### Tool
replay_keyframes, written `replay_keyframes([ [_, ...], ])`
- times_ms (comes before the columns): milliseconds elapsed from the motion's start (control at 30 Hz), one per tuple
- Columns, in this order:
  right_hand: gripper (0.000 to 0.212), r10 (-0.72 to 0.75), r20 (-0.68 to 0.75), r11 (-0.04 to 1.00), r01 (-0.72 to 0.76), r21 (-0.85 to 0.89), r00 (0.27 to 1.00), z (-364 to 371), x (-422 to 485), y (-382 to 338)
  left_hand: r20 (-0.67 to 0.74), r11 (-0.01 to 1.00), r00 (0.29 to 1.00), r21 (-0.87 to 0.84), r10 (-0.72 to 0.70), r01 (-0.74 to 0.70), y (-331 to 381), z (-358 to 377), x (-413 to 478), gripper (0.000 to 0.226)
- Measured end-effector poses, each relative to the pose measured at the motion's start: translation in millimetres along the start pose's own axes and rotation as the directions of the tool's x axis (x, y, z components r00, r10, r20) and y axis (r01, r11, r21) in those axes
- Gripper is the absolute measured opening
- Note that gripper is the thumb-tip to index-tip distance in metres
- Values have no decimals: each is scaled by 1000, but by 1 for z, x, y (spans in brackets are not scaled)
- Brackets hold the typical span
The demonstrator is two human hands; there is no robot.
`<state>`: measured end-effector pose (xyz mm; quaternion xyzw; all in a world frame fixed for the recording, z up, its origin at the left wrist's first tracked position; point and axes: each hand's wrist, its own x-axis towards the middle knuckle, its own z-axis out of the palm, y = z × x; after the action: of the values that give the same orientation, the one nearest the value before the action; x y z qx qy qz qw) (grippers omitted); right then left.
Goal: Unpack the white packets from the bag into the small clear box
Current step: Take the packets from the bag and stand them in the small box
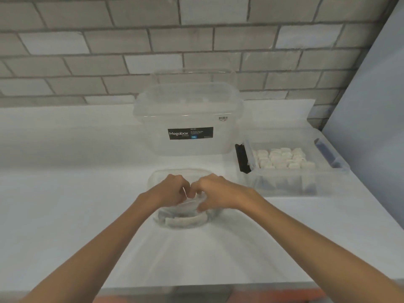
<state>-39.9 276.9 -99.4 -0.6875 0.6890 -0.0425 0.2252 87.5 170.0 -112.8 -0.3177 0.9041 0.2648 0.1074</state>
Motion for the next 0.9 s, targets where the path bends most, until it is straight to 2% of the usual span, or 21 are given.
replay_keyframes([
  [100,64,52,34,964,-42,-264,998,20,-7,0,1,998,1000,55,-3,3,-6,7,3,29],
  [167,70,62,6,921,-54,-387,998,33,-7,2,14,996,1000,91,-14,12,-6,9,4,27],
  [367,30,-1,-285,863,-143,-484,958,46,5,18,75,990,997,138,-17,6,-10,10,4,29],
  [500,35,-4,-454,834,-247,-493,891,48,15,22,-8,993,999,114,36,-35,-11,9,3,13],
  [600,39,-21,-539,847,-271,-457,842,51,19,23,-80,999,997,49,15,-11,-11,11,6,32],
  [667,41,-15,-545,859,-268,-435,838,54,21,25,-83,1000,997,28,5,-2,-12,13,8,38],
  [767,38,-33,-492,894,-194,-403,870,52,16,26,-97,997,995,64,-36,42,-11,20,12,32],
  [833,34,-44,-378,924,-106,-368,925,46,9,29,-183,987,980,128,-74,99,-8,22,13,27],
  [900,42,9,-218,970,-62,-236,976,37,-2,32,-260,973,961,179,-95,145,-7,20,12,25],
])
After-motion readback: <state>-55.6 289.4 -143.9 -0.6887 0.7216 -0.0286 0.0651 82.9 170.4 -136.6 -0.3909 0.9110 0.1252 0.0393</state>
